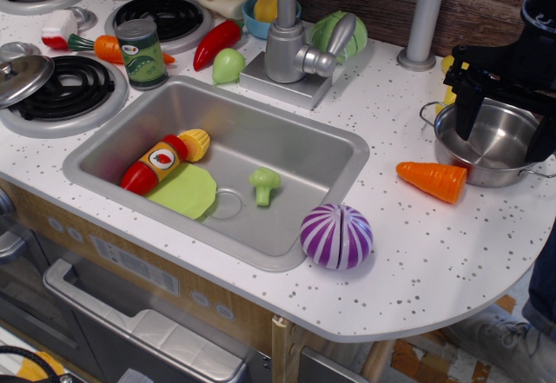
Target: Put broccoli in pot or pan
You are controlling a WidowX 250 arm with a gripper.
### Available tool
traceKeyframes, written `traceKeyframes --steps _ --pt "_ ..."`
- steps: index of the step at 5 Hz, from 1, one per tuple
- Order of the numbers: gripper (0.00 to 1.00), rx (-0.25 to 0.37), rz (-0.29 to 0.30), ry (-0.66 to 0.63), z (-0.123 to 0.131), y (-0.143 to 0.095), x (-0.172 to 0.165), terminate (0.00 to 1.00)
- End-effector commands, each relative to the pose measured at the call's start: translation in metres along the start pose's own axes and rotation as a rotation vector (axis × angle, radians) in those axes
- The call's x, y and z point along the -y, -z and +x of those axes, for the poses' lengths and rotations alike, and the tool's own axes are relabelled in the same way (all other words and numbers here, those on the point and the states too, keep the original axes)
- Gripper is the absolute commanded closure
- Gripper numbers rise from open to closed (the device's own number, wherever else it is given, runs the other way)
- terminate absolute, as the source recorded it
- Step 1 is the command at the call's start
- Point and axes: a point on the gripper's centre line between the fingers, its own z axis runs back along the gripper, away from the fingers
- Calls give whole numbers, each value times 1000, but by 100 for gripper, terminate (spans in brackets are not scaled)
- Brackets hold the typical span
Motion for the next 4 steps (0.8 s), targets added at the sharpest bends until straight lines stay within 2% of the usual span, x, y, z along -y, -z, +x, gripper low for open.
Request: traceKeyframes --steps 1,2,3,4 --pt "0 0 0 0 0 0 0 0" --pt "0 -43 73 39 8 -21 -49 0" --pt "0 -47 182 56 16 -20 -94 0" --pt "0 -39 182 96 17 17 -142 0"
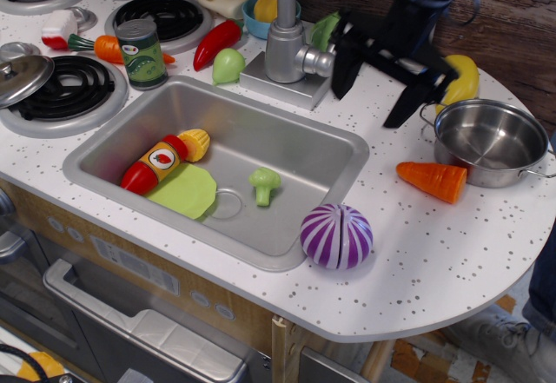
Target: Put broccoli in pot or pan
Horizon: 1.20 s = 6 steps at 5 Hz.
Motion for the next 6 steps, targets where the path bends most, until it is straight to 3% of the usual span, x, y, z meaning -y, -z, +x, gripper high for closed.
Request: traceKeyframes --steps 1,2,3,6 --pt "0 107 -23 -3 2 26 -64 0" --pt "0 138 -5 -12 -9 51 -79 0" --pt "0 147 -41 -26 -20 71 -74 0" --pt "0 185 -115 -3 -20 112 -62 0"
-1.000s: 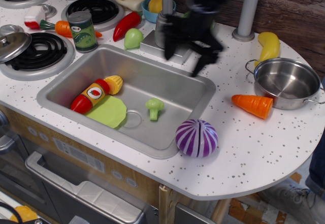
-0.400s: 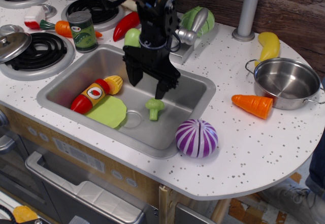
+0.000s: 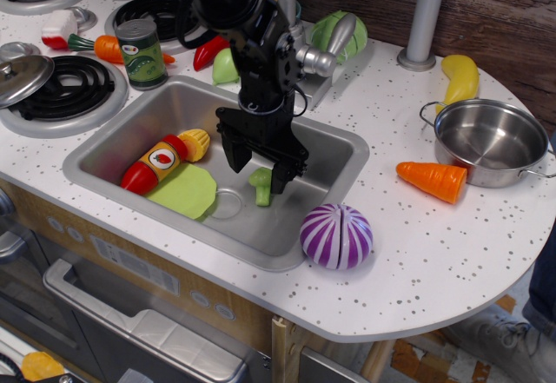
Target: Put broccoli in pot or pan
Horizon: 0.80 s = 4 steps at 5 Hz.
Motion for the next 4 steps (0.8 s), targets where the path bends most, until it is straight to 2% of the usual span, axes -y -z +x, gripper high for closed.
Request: traceKeyframes --steps 1,2,3,4 --pt "0 40 -11 18 6 6 -10 0" --pt "0 60 -29 16 9 17 -11 0" --pt "100 58 -40 -3 8 17 -7 0" --pt "100 69 -20 -9 12 3 -3 0"
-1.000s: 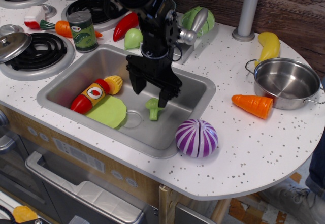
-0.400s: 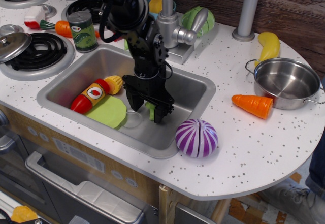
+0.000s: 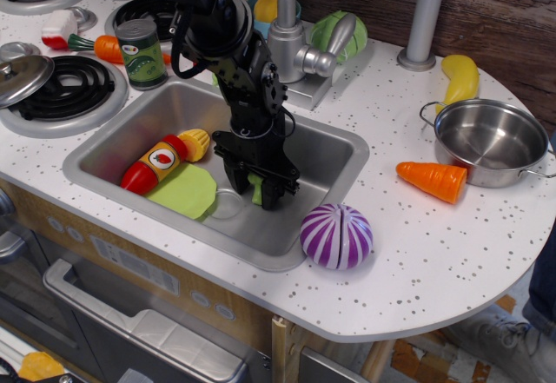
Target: Put broccoli in pot or pan
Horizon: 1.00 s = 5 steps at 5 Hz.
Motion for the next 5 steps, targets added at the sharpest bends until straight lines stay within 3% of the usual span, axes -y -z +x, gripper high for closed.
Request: traceKeyframes --steps 1,2,3,4,5 --pt "100 62 4 10 18 -54 4 0" --pt "100 32 39 15 23 -106 39 0" --pt "100 6 -14 47 44 -157 74 0" --pt "100 11 -16 88 74 -197 115 0" --pt "100 20 -54 91 106 -197 148 0"
